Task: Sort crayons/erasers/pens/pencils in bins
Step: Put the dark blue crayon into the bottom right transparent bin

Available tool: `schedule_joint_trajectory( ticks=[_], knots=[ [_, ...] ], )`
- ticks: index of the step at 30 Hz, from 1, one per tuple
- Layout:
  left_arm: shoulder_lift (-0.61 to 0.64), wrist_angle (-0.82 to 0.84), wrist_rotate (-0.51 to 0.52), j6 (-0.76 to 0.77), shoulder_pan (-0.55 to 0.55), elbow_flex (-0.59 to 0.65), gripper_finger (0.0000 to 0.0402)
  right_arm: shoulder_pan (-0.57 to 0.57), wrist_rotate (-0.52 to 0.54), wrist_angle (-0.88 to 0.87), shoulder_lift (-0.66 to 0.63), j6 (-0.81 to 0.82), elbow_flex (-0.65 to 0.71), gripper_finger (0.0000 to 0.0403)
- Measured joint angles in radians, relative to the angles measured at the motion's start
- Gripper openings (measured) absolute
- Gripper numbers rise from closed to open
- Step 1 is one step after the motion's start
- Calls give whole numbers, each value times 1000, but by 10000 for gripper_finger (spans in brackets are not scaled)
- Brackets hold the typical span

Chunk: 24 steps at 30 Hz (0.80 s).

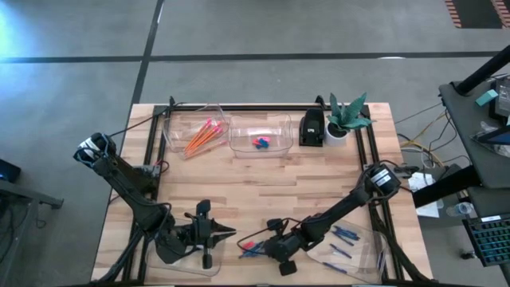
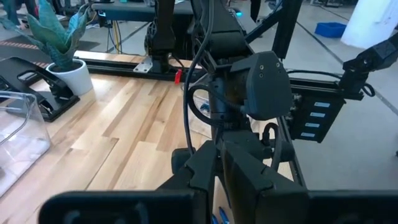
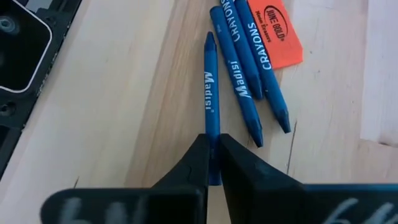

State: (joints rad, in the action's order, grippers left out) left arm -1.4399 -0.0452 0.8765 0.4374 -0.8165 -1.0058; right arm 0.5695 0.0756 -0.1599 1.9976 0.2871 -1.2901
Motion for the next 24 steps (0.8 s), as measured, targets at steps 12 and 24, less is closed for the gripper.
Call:
schedule_joint_trajectory(
  ticks=[12,24],
  knots=[
    [0,0,0,0,0,0,18,6,21,-170,-201,-43,6,18],
    [0,0,0,1,2,0,18,76,236,-595,-513,279,7,18]
  ],
)
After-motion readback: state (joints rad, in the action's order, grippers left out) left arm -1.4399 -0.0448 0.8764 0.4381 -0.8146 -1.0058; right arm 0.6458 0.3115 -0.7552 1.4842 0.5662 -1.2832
